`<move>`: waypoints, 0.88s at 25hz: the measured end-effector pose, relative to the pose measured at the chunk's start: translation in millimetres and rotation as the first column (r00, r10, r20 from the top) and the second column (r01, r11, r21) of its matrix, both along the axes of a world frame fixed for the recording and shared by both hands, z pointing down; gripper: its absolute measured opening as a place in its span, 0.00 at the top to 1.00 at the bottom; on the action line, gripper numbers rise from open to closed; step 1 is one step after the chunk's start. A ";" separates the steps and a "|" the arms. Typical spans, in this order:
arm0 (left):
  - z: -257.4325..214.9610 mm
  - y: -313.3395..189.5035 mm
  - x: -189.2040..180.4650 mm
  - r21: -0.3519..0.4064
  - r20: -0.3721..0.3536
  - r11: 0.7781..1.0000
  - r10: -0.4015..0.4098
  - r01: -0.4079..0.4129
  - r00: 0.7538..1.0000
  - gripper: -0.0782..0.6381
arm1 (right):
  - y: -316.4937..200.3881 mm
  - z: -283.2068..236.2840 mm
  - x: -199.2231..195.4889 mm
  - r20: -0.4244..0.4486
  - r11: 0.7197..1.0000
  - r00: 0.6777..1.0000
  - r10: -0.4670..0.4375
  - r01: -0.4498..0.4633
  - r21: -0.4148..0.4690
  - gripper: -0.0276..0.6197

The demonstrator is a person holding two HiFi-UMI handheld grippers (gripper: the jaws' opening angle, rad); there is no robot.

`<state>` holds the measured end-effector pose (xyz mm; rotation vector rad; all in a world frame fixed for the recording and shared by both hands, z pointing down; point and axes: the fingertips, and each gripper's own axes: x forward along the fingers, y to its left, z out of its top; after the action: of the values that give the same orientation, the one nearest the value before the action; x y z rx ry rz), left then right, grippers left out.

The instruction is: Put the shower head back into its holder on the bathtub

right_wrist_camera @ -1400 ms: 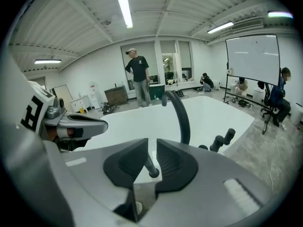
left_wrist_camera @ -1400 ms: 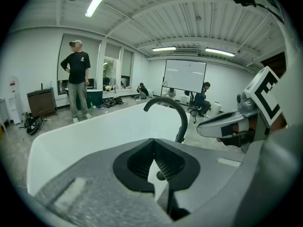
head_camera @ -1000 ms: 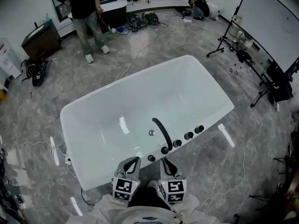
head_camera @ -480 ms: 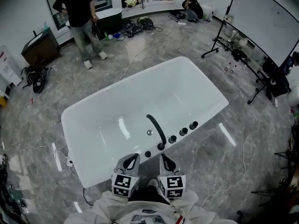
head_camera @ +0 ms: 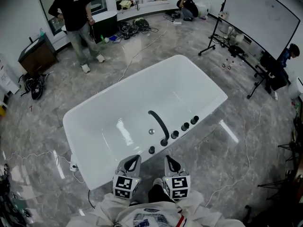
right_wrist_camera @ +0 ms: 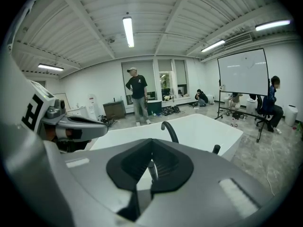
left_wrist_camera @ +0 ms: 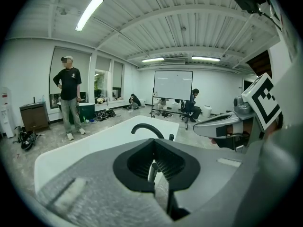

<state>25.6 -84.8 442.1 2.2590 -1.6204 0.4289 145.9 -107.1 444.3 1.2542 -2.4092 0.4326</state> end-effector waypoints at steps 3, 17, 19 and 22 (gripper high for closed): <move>-3.9 17.0 -1.7 0.015 -0.010 1.000 0.024 -0.024 1.000 0.89 | 18.1 -4.5 -2.6 -0.004 1.000 1.000 0.019 -0.019 0.020 0.95; -46.5 163.0 -49.9 0.119 -0.020 0.989 0.089 -0.086 0.996 0.89 | 164.3 -51.2 -45.9 0.031 0.981 0.989 0.142 -0.145 0.126 0.95; -50.2 180.2 -50.6 0.120 -0.028 0.988 0.097 -0.093 0.995 0.89 | 181.4 -58.2 -47.7 0.033 0.979 0.988 0.150 -0.153 0.134 0.95; -51.0 201.8 -46.4 0.114 -0.036 0.988 0.110 -0.105 0.993 0.89 | 205.4 -62.4 -45.5 0.031 0.979 0.987 0.155 -0.158 0.131 0.95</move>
<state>-20.8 116.9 391.1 2.4289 -1.5428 0.3215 100.4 98.3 381.9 1.5115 -2.3995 0.3355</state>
